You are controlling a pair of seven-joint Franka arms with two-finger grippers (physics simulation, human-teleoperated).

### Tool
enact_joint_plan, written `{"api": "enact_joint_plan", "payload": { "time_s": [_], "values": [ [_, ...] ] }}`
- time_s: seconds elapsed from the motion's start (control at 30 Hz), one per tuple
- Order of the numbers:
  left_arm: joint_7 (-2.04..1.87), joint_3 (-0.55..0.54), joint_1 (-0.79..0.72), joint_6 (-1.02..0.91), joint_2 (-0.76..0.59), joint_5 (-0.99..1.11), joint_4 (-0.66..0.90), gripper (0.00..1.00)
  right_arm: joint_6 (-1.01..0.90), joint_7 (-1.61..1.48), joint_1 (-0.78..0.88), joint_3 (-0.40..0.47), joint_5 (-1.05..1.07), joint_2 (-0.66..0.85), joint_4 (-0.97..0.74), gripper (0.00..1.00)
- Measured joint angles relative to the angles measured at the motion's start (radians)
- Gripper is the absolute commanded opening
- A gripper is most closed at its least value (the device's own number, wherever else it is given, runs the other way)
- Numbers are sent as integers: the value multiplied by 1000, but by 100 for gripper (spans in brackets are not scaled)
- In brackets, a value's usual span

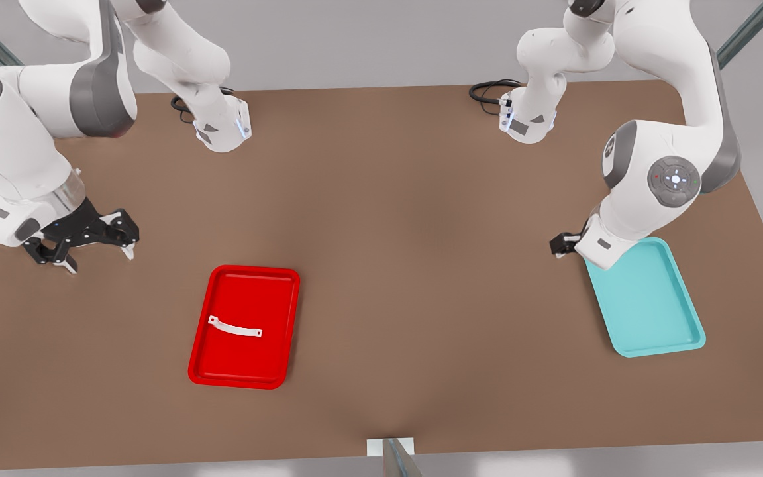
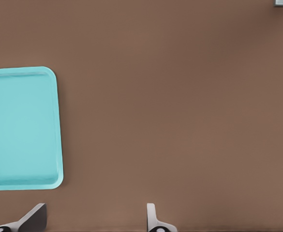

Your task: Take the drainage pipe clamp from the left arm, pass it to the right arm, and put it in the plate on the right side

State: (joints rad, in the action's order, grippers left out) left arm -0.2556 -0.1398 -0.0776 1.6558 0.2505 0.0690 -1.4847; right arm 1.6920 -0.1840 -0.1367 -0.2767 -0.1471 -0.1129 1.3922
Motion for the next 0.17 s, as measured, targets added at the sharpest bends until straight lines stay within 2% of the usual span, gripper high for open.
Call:
{"api": "enact_joint_plan", "payload": {
  "time_s": [0.07,0.1,0.17],
  "values": [
    [16,-1,0,-7,4,0,4,100,-67,25,145,145,24,37,38,100],
    [23,-1,-1,-9,5,0,5,100,-95,36,192,191,33,41,39,100],
    [36,-2,-1,-13,10,-1,5,100,-137,57,224,225,60,19,25,100]
  ]
}}
